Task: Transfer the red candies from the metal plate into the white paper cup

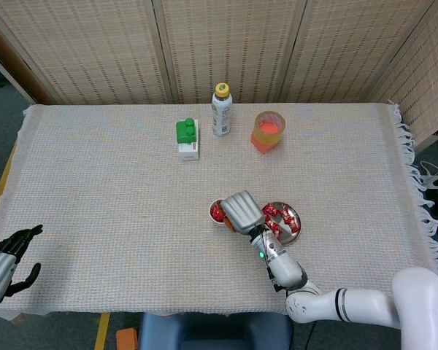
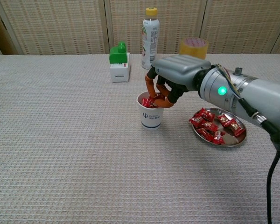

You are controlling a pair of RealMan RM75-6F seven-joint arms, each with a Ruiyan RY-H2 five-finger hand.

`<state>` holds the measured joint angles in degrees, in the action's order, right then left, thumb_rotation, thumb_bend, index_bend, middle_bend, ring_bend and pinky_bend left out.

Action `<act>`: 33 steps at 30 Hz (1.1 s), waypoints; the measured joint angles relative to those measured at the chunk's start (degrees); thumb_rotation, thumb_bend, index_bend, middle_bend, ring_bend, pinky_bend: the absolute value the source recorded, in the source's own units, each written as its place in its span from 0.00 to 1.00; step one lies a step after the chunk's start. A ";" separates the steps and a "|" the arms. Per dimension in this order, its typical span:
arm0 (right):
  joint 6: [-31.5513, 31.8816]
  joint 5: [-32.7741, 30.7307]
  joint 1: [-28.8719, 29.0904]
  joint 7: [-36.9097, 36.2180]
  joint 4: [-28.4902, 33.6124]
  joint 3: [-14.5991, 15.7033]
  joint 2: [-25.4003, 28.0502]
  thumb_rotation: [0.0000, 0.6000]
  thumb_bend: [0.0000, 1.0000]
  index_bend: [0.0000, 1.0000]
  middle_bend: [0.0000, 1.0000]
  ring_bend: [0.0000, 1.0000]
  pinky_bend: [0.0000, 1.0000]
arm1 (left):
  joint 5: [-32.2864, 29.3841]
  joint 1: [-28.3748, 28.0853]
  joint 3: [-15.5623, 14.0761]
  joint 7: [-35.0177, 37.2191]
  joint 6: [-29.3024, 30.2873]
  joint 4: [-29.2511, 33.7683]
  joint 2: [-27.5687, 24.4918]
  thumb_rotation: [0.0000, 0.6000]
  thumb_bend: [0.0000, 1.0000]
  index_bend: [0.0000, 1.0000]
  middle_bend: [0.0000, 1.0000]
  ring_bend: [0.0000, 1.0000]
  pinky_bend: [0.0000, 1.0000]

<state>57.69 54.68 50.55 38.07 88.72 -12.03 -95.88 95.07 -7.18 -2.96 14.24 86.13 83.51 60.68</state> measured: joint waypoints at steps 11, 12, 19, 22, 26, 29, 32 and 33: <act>-1.33 -1.60 1.30 0.11 -3.11 0.23 -1.19 1.00 0.39 0.04 0.80 0.82 1.00 | -0.01 0.00 0.02 0.40 0.02 -0.18 -0.05 1.00 0.47 0.00 0.15 0.12 0.26; -1.33 -1.58 1.28 0.14 -2.87 0.34 -0.97 1.00 0.37 0.02 0.80 0.82 1.00 | 0.00 -0.01 0.01 0.38 0.01 -0.17 -0.04 1.00 0.47 0.00 0.15 0.12 0.26; -0.18 -0.78 0.26 0.39 0.11 1.59 2.06 1.00 0.32 0.00 0.80 0.82 1.00 | -0.02 0.05 0.00 -0.09 0.04 -0.06 0.05 1.00 0.47 0.00 0.15 0.12 0.26; 1.05 0.94 -1.38 0.05 1.74 3.41 4.49 1.00 0.27 0.01 0.80 0.82 1.00 | -0.03 0.12 0.03 -0.08 0.19 -0.08 0.04 1.00 0.47 0.00 0.15 0.12 0.26; 2.23 3.53 -4.33 -0.97 3.60 7.13 8.51 1.00 0.21 0.07 0.80 0.81 1.00 | 0.01 0.09 0.00 -0.40 0.08 0.02 0.13 1.00 0.47 0.00 0.15 0.12 0.26; 2.52 5.49 -6.47 -1.70 4.18 10.43 11.38 1.00 0.20 0.11 0.80 0.81 1.00 | 0.03 0.06 -0.02 -1.02 -0.06 0.19 0.25 1.00 0.47 0.00 0.15 0.12 0.26; 2.42 6.88 -8.37 -1.76 4.23 13.29 13.50 1.00 0.19 0.15 0.80 0.81 1.00 | -0.08 0.00 -0.03 -1.80 -0.38 0.39 0.42 1.00 0.47 0.00 0.15 0.12 0.26; 2.34 7.20 -8.85 -1.69 4.14 13.89 13.87 1.00 0.19 0.17 0.80 0.81 1.00 | -0.11 -0.02 -0.03 -2.04 -0.47 0.47 0.48 1.00 0.47 0.00 0.15 0.12 0.26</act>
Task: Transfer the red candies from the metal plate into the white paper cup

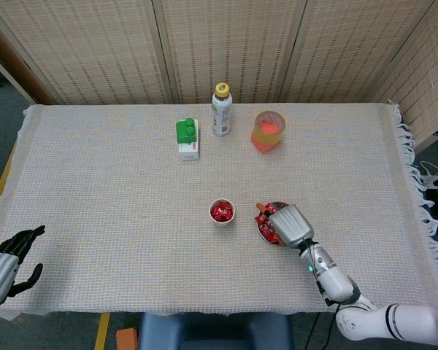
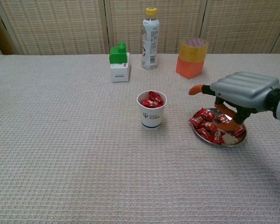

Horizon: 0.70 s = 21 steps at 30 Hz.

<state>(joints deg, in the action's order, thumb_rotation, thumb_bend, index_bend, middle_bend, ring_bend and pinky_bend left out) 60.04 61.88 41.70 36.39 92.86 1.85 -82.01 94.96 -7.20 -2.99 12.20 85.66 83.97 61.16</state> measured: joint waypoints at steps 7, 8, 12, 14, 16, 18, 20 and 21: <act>-1.73 0.25 -1.26 1.21 -1.70 1.50 0.42 1.00 0.19 0.23 0.80 0.81 1.00 | -0.10 -0.07 -0.04 -1.08 -0.37 0.41 0.24 1.00 0.47 0.00 0.15 0.12 0.26; -1.89 0.27 -1.30 1.29 -1.96 1.51 0.24 1.00 0.19 0.23 0.80 0.81 1.00 | -0.13 -0.09 -0.03 -1.09 -0.42 0.41 0.25 1.00 0.47 0.00 0.15 0.12 0.26; -2.55 0.35 -1.38 1.84 -3.42 1.45 -1.04 1.00 0.19 0.25 0.80 0.81 1.00 | -0.13 -0.10 -0.03 -1.01 -0.40 0.41 0.19 1.00 0.47 0.00 0.15 0.12 0.26; -3.10 0.20 -1.36 2.22 -4.40 1.33 -1.92 1.00 0.19 0.26 0.80 0.81 1.00 | -0.15 -0.08 0.01 -0.87 -0.32 0.37 0.15 1.00 0.47 0.00 0.15 0.12 0.26; -3.75 -0.14 -1.27 2.53 -5.37 1.09 -2.80 1.00 0.19 0.26 0.80 0.81 1.00 | -0.18 -0.05 0.01 -0.72 -0.27 0.31 0.13 1.00 0.47 0.00 0.15 0.12 0.26; -4.12 -0.34 -1.21 2.70 -6.10 0.80 -3.48 1.00 0.19 0.28 0.80 0.81 1.00 | -0.18 -0.04 0.02 -0.56 -0.24 0.25 0.10 1.00 0.47 0.00 0.15 0.12 0.26; -4.35 -0.47 -1.17 2.78 -6.77 0.44 -4.06 1.00 0.19 0.31 0.80 0.81 1.00 | -0.18 -0.07 0.02 -0.41 -0.28 0.19 0.09 1.00 0.47 0.00 0.15 0.12 0.26; -4.39 -0.51 -1.17 2.81 -7.04 0.31 -4.26 1.00 0.19 0.31 0.80 0.81 1.00 | -0.19 -0.09 0.02 -0.37 -0.32 0.17 0.09 1.00 0.47 0.00 0.15 0.12 0.26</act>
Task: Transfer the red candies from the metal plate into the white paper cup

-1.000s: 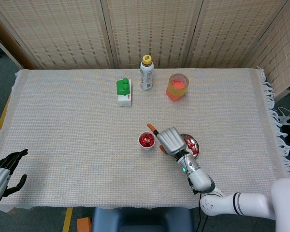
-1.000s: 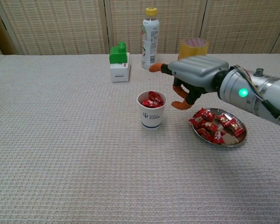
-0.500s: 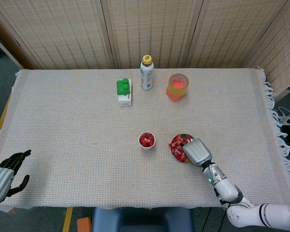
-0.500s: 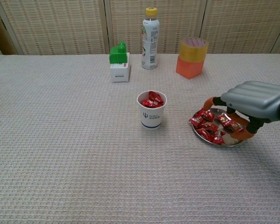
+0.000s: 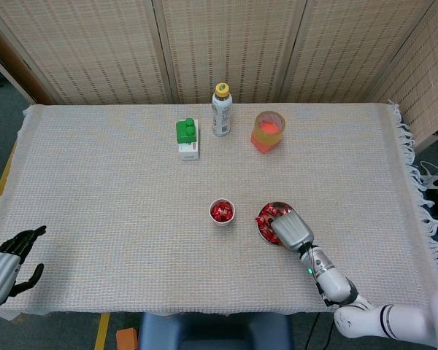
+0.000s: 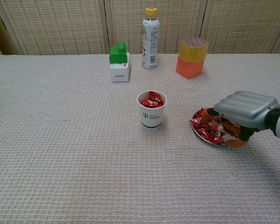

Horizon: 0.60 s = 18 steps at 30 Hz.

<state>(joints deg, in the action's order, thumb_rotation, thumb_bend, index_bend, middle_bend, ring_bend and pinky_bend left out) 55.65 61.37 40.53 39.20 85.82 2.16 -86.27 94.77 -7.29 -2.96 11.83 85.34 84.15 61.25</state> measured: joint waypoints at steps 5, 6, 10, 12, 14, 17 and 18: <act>-0.50 -0.72 0.00 0.36 -1.02 -0.74 -0.88 1.00 0.19 0.36 0.80 0.82 1.00 | 0.00 -0.03 0.00 0.07 -0.04 0.02 -0.02 1.00 0.47 0.00 0.15 0.12 0.26; -0.57 -0.76 0.01 0.37 -1.11 -0.83 -0.99 1.00 0.19 0.37 0.80 0.82 1.00 | 0.02 -0.02 -0.01 0.08 -0.01 0.02 -0.02 1.00 0.47 0.00 0.15 0.12 0.26; -0.68 -0.42 -0.02 0.36 -1.67 -1.06 -1.66 1.00 0.19 0.40 0.80 0.82 1.00 | 0.14 0.02 -0.01 0.29 0.20 -0.12 -0.01 1.00 0.47 0.00 0.15 0.12 0.26; -0.66 -0.33 -0.06 0.60 -1.90 -1.08 -1.92 1.00 0.19 0.43 0.80 0.83 1.00 | 0.16 0.04 -0.01 0.38 0.26 -0.22 0.01 1.00 0.47 0.00 0.15 0.12 0.26; -0.68 -0.40 -0.10 0.99 -2.09 -1.09 -2.12 1.00 0.19 0.45 0.80 0.83 1.00 | 0.26 0.05 -0.02 0.51 0.38 -0.27 0.00 1.00 0.47 0.00 0.15 0.12 0.26; -0.67 -0.58 -0.18 1.60 -2.32 -1.11 -2.35 1.00 0.19 0.48 0.80 0.83 1.00 | 0.38 0.09 -0.05 0.62 0.53 -0.28 -0.06 1.00 0.47 0.00 0.15 0.12 0.26; -0.68 -0.66 -0.20 1.77 -2.37 -1.11 -2.42 1.00 0.19 0.49 0.80 0.83 1.00 | 0.39 0.10 -0.06 0.64 0.54 -0.29 -0.05 1.00 0.47 0.00 0.15 0.12 0.26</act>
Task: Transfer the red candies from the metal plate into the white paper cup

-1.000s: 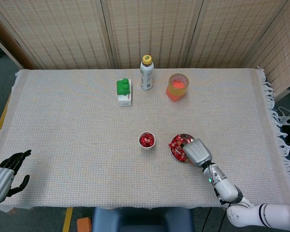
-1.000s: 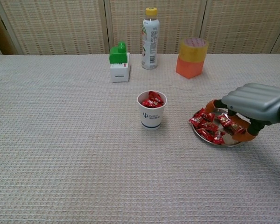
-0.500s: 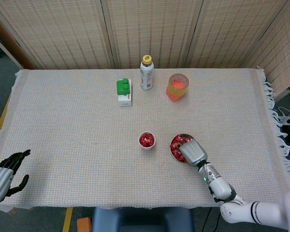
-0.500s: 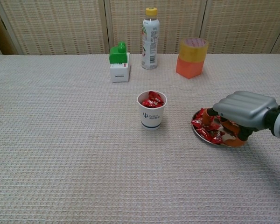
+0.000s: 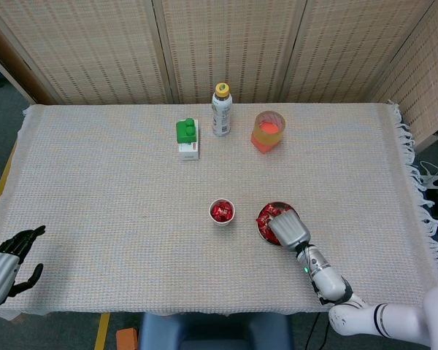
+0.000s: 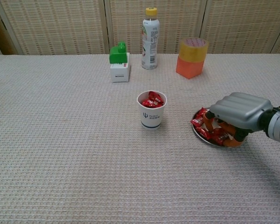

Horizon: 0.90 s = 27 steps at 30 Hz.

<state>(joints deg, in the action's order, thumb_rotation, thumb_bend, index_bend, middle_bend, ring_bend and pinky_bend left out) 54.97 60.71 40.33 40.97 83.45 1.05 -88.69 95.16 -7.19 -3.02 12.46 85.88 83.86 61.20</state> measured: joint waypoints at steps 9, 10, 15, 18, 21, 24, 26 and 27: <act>0.45 -0.54 -0.26 1.35 -0.10 -0.35 -0.31 1.00 0.29 0.57 0.80 0.84 1.00 | 0.08 0.00 -0.02 -0.02 0.05 -0.11 0.06 1.00 0.47 0.00 0.15 0.12 0.26; 0.57 -0.46 -0.32 1.20 0.08 -0.47 -0.18 1.00 0.29 0.57 0.80 0.84 1.00 | 0.07 0.00 -0.02 -0.04 0.04 -0.11 0.07 1.00 0.47 0.00 0.15 0.12 0.26; 1.31 0.22 -0.61 0.79 1.20 -0.77 0.69 1.00 0.29 0.58 0.80 0.84 1.00 | 0.08 -0.04 -0.03 -0.18 -0.03 -0.13 0.13 1.00 0.47 0.00 0.15 0.12 0.26; 1.95 0.76 -0.78 0.30 2.26 -1.15 1.33 1.00 0.29 0.58 0.80 0.84 1.00 | 0.13 -0.02 -0.06 -0.29 0.00 -0.06 0.14 1.00 0.47 0.00 0.15 0.13 0.26; 2.66 1.38 -0.87 -1.02 3.90 -2.11 2.16 1.00 0.29 0.58 0.80 0.84 1.00 | 0.04 -0.01 -0.04 -0.35 -0.02 -0.01 0.14 1.00 0.47 0.00 0.15 0.13 0.26; 3.01 1.79 -0.64 -2.65 6.17 -3.74 3.09 1.00 0.29 0.57 0.80 0.84 1.00 | -0.10 -0.07 0.01 -0.37 -0.20 0.01 0.17 1.00 0.47 0.00 0.15 0.13 0.27; 3.07 1.89 -0.11 -3.72 7.77 -5.41 3.57 1.00 0.29 0.57 0.80 0.84 1.00 | -0.12 -0.12 0.00 -0.43 -0.34 0.05 0.17 1.00 0.47 0.00 0.15 0.13 0.27; 3.05 1.86 0.19 -4.18 8.41 -6.21 3.69 1.00 0.29 0.57 0.80 0.84 1.00 | -0.13 -0.14 0.00 -0.48 -0.39 0.07 0.17 1.00 0.47 0.00 0.15 0.13 0.27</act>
<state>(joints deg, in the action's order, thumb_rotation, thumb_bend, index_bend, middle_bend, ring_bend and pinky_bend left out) 58.02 62.57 40.51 36.79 91.85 -5.16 -85.00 95.03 -7.34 -3.03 11.99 85.49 83.92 61.37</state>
